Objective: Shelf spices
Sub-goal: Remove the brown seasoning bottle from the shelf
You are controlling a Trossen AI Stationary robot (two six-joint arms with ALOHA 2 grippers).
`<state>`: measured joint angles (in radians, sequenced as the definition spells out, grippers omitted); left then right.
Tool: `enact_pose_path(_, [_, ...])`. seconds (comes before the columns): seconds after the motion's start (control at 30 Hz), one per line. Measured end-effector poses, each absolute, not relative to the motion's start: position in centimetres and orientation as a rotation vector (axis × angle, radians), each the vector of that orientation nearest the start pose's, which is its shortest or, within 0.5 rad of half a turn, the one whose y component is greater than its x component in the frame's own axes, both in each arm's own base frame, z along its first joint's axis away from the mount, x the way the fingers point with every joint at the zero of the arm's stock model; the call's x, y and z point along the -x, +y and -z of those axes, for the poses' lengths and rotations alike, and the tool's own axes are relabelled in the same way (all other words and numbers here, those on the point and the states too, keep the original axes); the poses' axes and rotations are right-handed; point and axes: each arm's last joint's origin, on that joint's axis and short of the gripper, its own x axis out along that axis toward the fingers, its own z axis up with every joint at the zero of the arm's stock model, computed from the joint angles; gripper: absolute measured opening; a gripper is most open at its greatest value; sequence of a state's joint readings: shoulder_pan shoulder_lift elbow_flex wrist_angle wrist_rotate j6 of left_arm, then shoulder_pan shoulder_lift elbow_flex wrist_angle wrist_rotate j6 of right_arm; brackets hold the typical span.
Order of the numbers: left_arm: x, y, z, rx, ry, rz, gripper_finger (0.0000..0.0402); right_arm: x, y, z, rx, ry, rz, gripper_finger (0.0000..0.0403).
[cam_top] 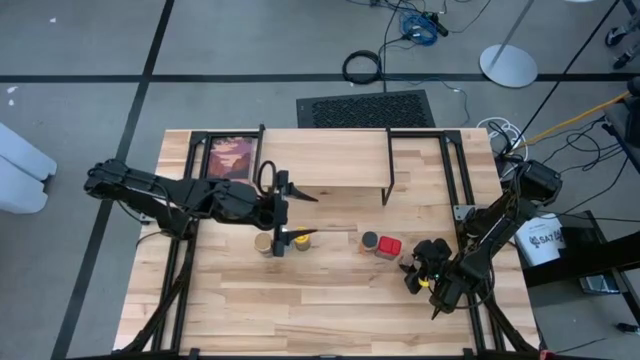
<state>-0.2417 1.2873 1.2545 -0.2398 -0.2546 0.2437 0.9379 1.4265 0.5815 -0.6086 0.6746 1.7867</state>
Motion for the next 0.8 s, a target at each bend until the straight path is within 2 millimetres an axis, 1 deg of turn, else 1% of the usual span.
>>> enact_pose_path(0.23, [-27.87, -6.12, -38.32, -0.309, 0.264, 0.019, 0.0327, -13.27, 14.98, -13.20, -0.572, 0.768, 0.632, 0.0175])
enact_pose_path(0.33, [-27.87, -6.12, -38.31, -0.309, 0.264, 0.019, 0.0327, -13.41, 14.87, -13.22, -0.577, 0.764, 0.640, 0.0164])
enact_pose_path(0.6, [-27.87, -6.12, -38.31, -0.309, 0.265, 0.019, 0.0327, -14.04, 14.27, -13.22, -0.568, 0.766, 0.669, 0.0176])
enact_pose_path(0.73, [-27.86, -6.12, -38.30, -0.309, 0.266, 0.019, 0.0327, -14.14, 14.32, -13.22, -0.562, 0.772, 0.657, 0.0179])
enact_pose_path(0.8, [-27.86, -6.12, -38.30, -0.309, 0.266, 0.019, 0.0327, -14.14, 14.34, -13.22, -0.563, 0.772, 0.656, 0.0186])
